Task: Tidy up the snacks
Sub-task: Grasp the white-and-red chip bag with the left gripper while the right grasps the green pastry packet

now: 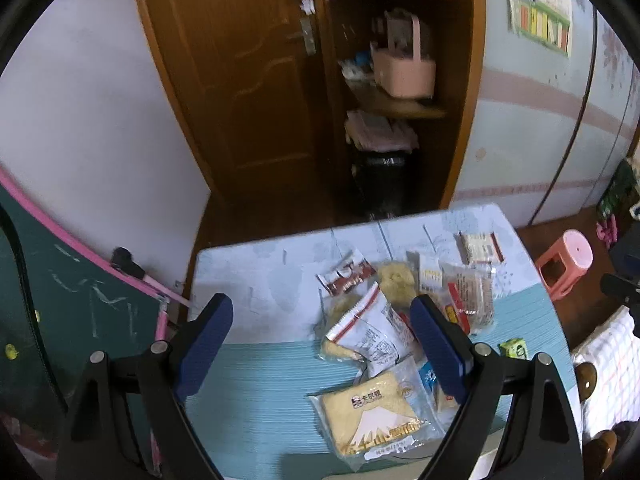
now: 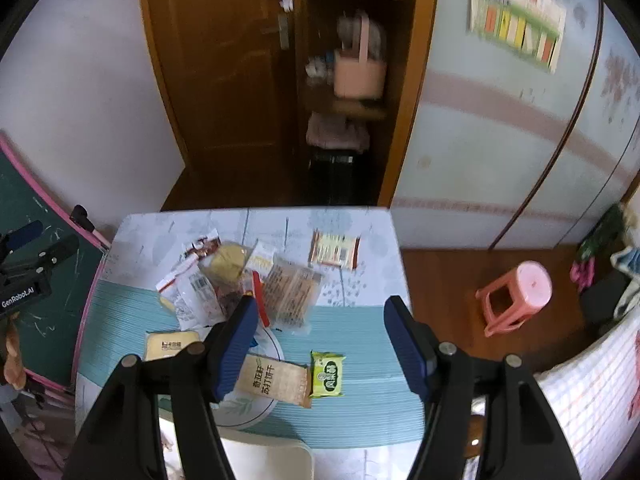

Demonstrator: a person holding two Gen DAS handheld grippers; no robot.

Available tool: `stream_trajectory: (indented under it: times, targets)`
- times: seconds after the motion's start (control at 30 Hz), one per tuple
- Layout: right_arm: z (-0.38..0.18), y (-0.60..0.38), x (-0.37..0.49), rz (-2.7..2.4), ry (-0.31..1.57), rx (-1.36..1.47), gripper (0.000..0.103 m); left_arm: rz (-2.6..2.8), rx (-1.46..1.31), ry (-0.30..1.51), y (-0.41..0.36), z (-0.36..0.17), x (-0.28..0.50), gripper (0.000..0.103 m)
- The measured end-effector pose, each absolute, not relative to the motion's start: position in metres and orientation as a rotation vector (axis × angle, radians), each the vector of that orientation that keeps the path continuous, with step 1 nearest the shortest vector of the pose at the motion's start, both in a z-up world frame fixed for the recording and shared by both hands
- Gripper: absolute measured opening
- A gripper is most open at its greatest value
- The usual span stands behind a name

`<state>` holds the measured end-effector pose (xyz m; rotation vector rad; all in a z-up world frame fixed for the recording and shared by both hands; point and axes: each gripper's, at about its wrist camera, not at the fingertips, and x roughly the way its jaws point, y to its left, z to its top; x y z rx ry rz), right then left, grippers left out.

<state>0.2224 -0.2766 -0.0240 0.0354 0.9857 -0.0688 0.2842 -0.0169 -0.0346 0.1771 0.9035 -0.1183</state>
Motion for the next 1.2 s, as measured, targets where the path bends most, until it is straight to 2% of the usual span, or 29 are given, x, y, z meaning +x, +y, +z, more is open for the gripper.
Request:
stream_trajectory:
  times: [0.3, 0.47, 0.6, 0.7, 0.77, 0.83, 0.93, 1.2]
  targets:
    - [-0.137, -0.293, 0.256, -0.080, 1.234, 0.118, 0.066, -0.171, 0.191, 1.148, -0.032, -0.147, 0.320, 0.090]
    - [-0.192, -0.294, 0.261, -0.104, 1.354, 0.119, 0.066, -0.190, 0.196, 1.230, -0.039, -0.188, 0.326, 0.090]
    - [-0.219, -0.294, 0.263, -0.102, 1.410, 0.120, 0.064, -0.202, 0.243, 1.240, -0.049, -0.200, 0.325, 0.090]
    - [-0.233, -0.295, 0.263, -0.098, 1.442, 0.139, 0.057, -0.208, 0.245, 1.252, -0.052, -0.206, 0.327, 0.090]
    - [-0.241, -0.297, 0.264, -0.102, 1.470, 0.154, 0.047, -0.209, 0.235, 1.260, -0.052, -0.208, 0.330, 0.090]
    - [-0.250, -0.298, 0.263, -0.113, 1.495, 0.146, 0.041, -0.209, 0.206, 1.271, -0.050, -0.209, 0.334, 0.090]
    - [-0.252, -0.297, 0.261, -0.130, 1.495, 0.110, 0.037, -0.214, 0.161, 1.285, -0.047, -0.211, 0.339, 0.090]
    - [-0.254, -0.298, 0.269, -0.153, 1.460, 0.111, 0.036, -0.175, 0.053, 1.313, -0.048, -0.221, 0.352, 0.090]
